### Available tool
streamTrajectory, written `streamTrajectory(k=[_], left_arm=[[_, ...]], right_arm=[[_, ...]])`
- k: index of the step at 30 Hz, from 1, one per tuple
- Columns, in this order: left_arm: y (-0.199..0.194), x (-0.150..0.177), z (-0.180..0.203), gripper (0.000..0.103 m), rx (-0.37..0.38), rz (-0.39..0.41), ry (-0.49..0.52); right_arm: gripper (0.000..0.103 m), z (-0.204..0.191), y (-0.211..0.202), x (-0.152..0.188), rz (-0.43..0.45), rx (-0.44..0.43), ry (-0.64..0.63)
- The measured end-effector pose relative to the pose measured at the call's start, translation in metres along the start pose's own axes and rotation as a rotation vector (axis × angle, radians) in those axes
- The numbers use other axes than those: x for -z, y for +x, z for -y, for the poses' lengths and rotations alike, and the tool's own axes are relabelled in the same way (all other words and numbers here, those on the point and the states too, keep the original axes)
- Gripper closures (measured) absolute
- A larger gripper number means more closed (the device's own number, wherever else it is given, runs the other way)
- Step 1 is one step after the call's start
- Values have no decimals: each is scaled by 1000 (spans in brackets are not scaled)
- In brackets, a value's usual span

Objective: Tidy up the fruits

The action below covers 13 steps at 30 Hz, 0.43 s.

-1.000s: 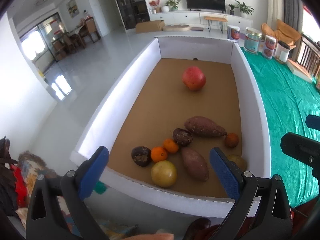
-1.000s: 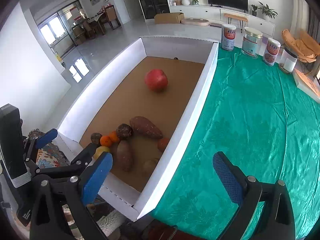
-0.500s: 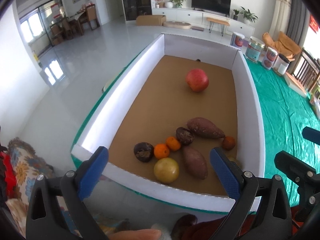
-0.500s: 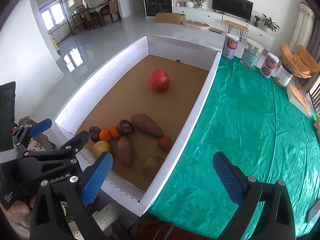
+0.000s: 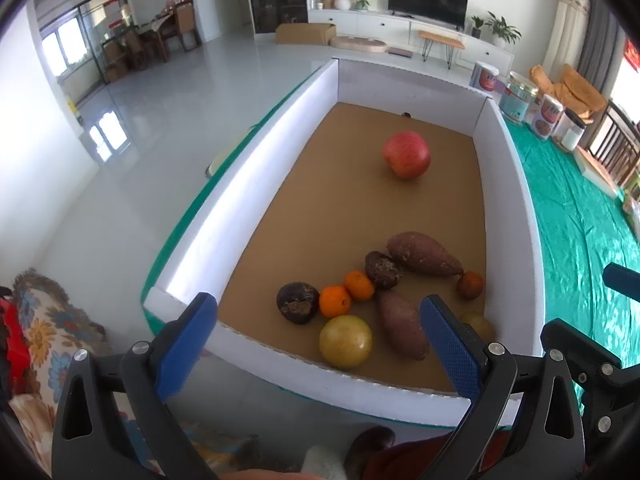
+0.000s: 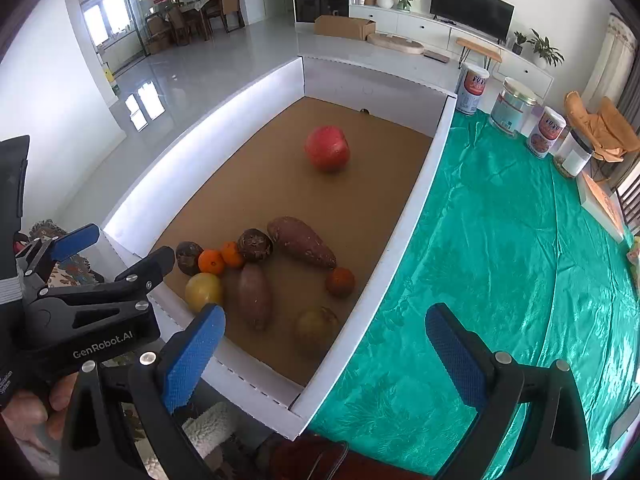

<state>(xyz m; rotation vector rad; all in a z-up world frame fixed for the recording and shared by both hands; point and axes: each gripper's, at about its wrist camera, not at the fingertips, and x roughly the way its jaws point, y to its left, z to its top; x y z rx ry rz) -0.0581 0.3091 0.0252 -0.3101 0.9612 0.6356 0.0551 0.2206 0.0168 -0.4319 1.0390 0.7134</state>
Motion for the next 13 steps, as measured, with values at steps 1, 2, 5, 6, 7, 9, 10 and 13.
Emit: streamTrajectory(k=[1, 2, 5, 6, 7, 9, 10, 13], left_arm=[[0, 0, 0, 1, 1, 1, 1], [0, 0, 0, 1, 4, 1, 2], [-1, -2, 1, 1, 18, 4, 5], [-1, -2, 1, 1, 25, 2, 3], [0, -3, 1, 1, 35, -1, -2], [1, -3, -1, 1, 57, -6, -15], [1, -3, -2, 1, 62, -4, -21], [0, -3, -4, 1, 49, 3, -29]], right_arm=[[3, 0, 0, 0, 2, 3, 0], [3, 1, 0, -1, 4, 6, 1], [3, 2, 0, -1, 5, 9, 7], [3, 3, 0, -2, 5, 9, 10], [3, 3, 0, -2, 6, 9, 12], [3, 3, 0, -2, 5, 9, 13], [3, 3, 0, -2, 5, 9, 11], [3, 2, 1, -2, 3, 7, 8]])
